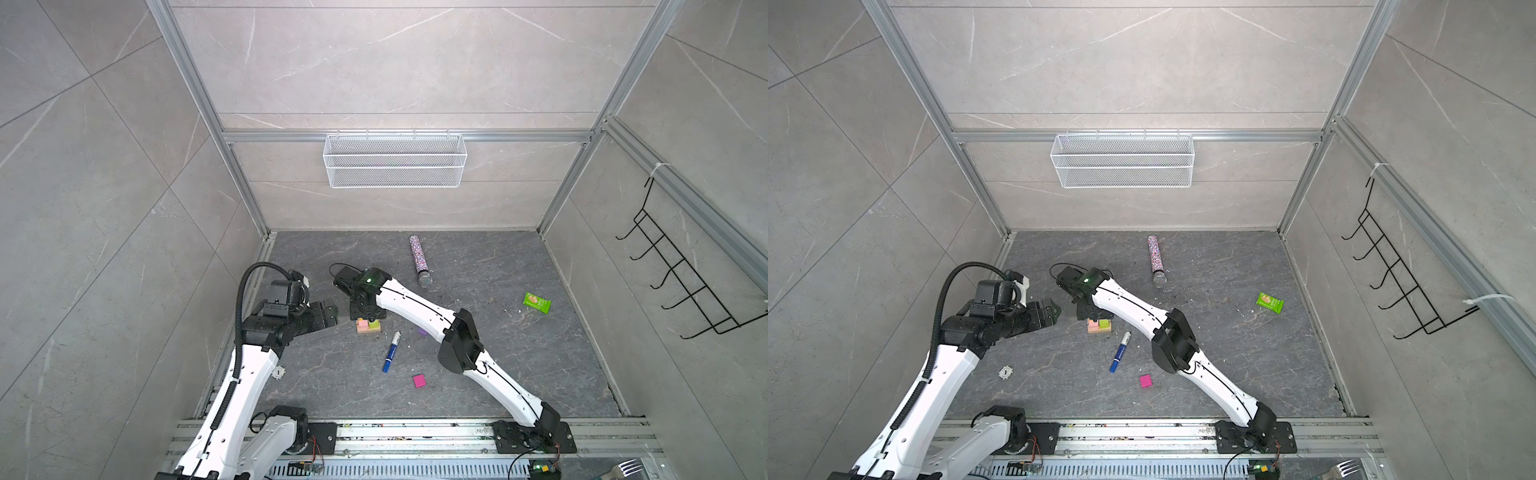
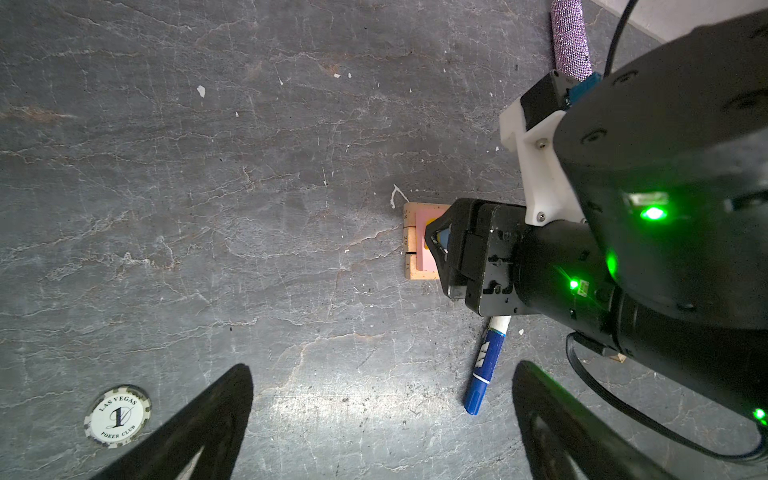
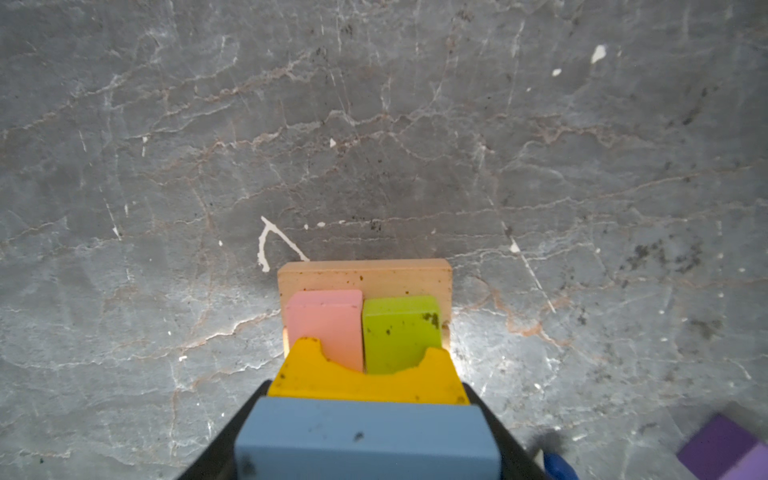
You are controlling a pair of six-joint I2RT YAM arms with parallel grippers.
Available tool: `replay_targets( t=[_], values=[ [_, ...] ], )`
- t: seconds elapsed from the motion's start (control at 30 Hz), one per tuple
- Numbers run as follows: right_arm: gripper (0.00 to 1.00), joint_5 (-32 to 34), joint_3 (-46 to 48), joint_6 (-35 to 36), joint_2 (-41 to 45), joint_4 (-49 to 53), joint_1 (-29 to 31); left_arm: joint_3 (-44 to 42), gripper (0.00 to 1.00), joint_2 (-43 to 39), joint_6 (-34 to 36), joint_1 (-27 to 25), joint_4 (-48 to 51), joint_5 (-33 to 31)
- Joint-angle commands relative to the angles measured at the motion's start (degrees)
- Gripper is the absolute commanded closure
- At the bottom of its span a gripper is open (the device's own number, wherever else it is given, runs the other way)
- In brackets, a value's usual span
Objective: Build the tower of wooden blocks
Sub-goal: 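Lower the light blue block with the right gripper onto the yellow arch block, then open the right gripper and raise it off the light blue block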
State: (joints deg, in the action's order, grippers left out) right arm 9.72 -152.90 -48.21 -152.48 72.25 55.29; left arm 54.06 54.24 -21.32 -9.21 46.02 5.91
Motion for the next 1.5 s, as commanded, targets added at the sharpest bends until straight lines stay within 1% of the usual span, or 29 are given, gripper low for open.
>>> replay_targets(
  t=[0.0, 0.37, 0.9, 1.17, 1.27, 1.47],
  values=[
    [0.55, 1.72, -1.89, 0.96, -1.33, 1.91, 0.44, 0.89, 0.0, -0.35, -0.3, 0.38, 0.12, -0.02],
    [0.59, 2.97, -2.12, 3.2, -0.52, 2.72, 0.61, 0.78, 0.0, -0.25, -0.35, 0.5, 0.14, -0.02],
    [0.59, 3.1, -1.87, 3.12, -0.61, 2.83, 1.19, 0.8, 0.0, -0.25, -0.3, 0.44, 0.12, 0.16],
    [0.52, 3.25, -1.59, 2.71, -0.65, 2.76, 1.18, 0.7, 0.0, -0.26, -0.21, 0.43, 0.12, 0.28],
    [0.47, 3.29, -1.47, 2.34, -0.64, 2.64, 1.19, 0.72, 0.0, -0.33, -0.21, 0.43, 0.11, 0.31],
    [0.45, 3.21, -1.39, 2.06, -0.75, 2.2, 1.14, 0.71, 0.0, -0.33, -0.12, 0.43, 0.1, 0.44]
  ],
)
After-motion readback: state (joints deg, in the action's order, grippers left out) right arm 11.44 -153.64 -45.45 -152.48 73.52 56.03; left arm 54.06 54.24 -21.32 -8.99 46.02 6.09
